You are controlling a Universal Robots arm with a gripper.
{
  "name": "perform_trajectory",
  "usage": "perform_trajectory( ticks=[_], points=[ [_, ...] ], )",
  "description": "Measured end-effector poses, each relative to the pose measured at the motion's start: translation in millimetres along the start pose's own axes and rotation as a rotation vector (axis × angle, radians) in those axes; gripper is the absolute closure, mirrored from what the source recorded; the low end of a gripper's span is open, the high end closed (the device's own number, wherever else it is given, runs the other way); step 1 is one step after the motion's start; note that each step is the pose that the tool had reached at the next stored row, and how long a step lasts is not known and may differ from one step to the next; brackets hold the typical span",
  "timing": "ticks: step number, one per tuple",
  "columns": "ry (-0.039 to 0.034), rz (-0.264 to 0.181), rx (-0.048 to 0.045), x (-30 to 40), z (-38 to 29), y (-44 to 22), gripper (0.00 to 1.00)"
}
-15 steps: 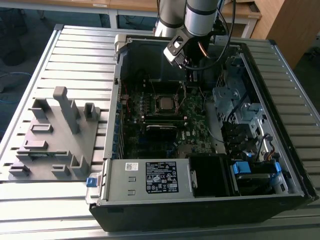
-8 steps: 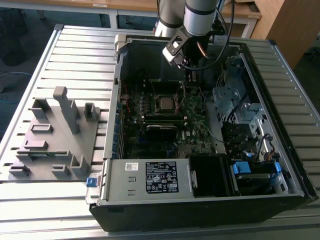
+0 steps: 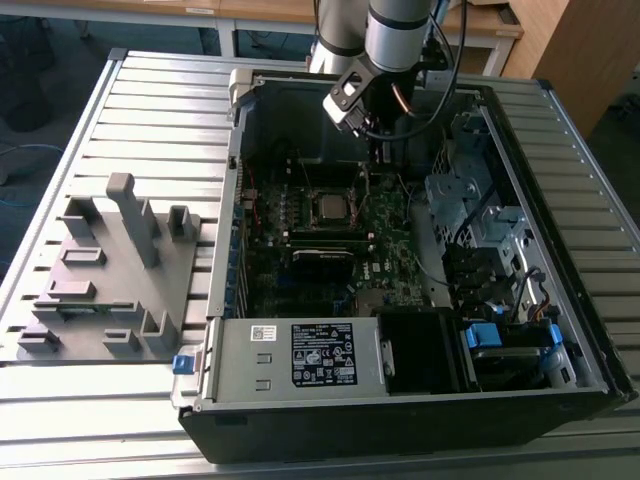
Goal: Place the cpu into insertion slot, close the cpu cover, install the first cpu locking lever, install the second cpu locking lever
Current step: 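Close the cpu cover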
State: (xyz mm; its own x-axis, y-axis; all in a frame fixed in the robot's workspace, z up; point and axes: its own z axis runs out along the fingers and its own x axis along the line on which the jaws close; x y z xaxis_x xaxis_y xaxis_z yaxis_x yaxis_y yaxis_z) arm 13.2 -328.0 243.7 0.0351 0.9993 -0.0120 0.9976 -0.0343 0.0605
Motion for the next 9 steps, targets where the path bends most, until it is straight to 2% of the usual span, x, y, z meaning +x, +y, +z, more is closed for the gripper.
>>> perform_trajectory(
  ticks=[9],
  points=[
    [0.0, 0.0, -0.0001, -0.1, -0.1, -2.6, 0.9]
  ],
)
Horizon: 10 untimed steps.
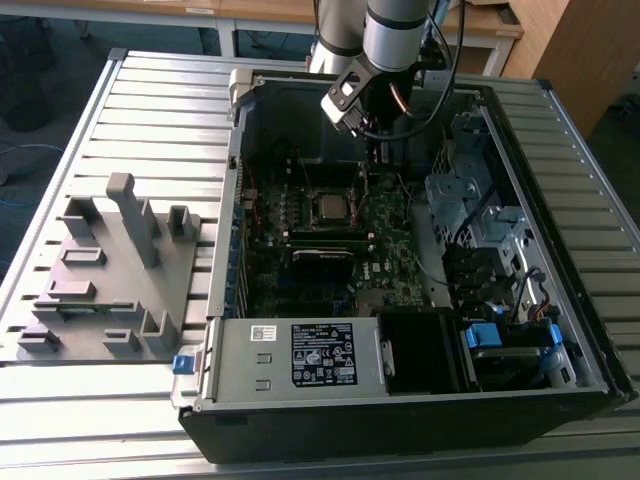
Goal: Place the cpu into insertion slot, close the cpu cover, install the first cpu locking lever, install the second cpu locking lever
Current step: 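Close the cpu cover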
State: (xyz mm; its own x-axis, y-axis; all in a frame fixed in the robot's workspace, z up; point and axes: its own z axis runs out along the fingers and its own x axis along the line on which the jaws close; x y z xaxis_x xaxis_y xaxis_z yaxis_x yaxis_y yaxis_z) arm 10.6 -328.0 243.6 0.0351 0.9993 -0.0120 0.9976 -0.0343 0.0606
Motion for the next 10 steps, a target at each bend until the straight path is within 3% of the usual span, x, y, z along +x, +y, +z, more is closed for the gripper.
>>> perform_trajectory(
  ticks=[10],
  points=[
    [0.0, 0.0, -0.0001, -0.1, -0.2, -3.1, 0.9]
  ],
)
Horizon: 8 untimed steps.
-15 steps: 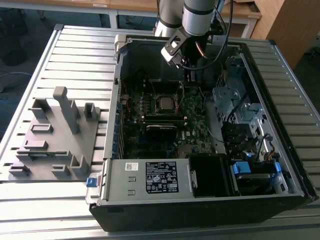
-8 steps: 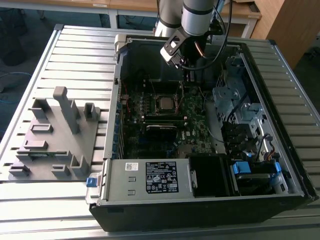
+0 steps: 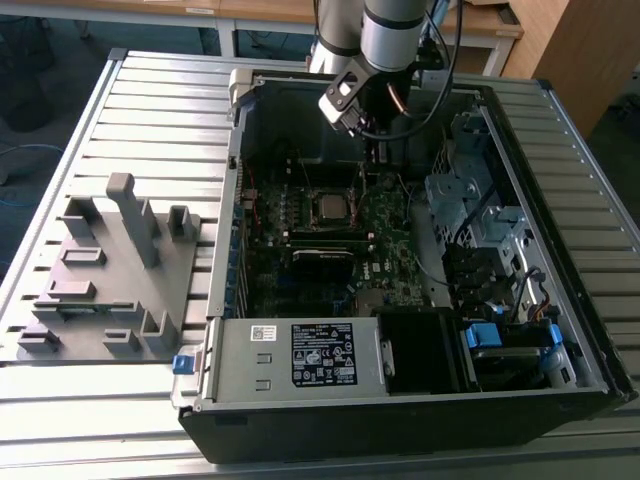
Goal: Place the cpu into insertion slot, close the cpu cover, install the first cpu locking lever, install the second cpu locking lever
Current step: 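Close the cpu cover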
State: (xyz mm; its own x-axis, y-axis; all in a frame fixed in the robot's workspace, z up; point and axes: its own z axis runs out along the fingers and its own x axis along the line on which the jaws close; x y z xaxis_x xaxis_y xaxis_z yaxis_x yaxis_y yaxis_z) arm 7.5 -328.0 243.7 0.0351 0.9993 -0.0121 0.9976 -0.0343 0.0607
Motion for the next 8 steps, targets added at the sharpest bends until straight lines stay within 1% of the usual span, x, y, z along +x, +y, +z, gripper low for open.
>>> perform_trajectory(
  ticks=[8],
  points=[
    [0.0, 0.0, 0.0, -0.1, -0.1, -2.0, 0.9]
  ],
)
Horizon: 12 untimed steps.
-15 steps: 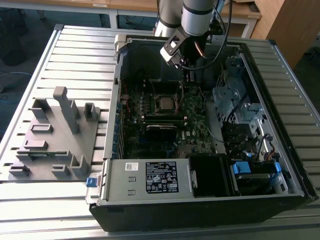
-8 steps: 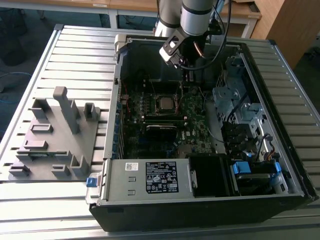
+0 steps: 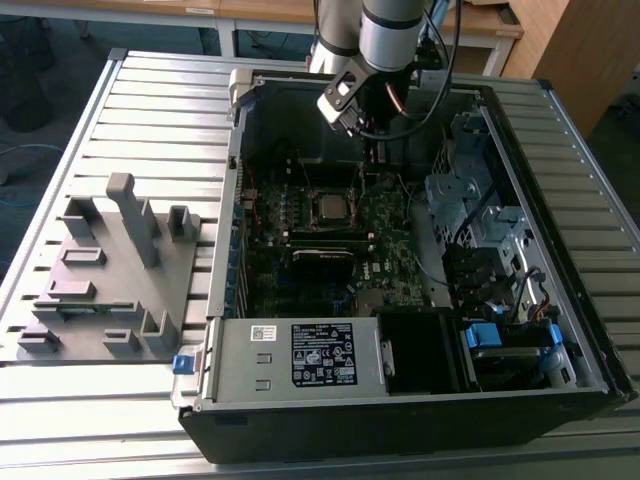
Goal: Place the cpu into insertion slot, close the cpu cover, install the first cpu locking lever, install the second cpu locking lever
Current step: 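Close the cpu cover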
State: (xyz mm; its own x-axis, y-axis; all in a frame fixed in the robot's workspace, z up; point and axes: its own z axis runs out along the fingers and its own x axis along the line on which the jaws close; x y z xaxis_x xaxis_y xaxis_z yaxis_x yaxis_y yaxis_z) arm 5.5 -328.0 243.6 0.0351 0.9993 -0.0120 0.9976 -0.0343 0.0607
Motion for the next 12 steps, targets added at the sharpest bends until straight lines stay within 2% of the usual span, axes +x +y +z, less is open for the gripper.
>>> perform_trajectory(
  ticks=[8, 10, 12],
  points=[
    [0.0, 0.0, 0.0, -0.1, -0.1, -1.8, 0.9],
    [0.0, 0.0, 0.0, -0.2, -0.4, -6.7, 0.9],
    [-0.0001, 0.0, 0.0, -0.2, -0.4, -7.0, 0.9]
  ],
)
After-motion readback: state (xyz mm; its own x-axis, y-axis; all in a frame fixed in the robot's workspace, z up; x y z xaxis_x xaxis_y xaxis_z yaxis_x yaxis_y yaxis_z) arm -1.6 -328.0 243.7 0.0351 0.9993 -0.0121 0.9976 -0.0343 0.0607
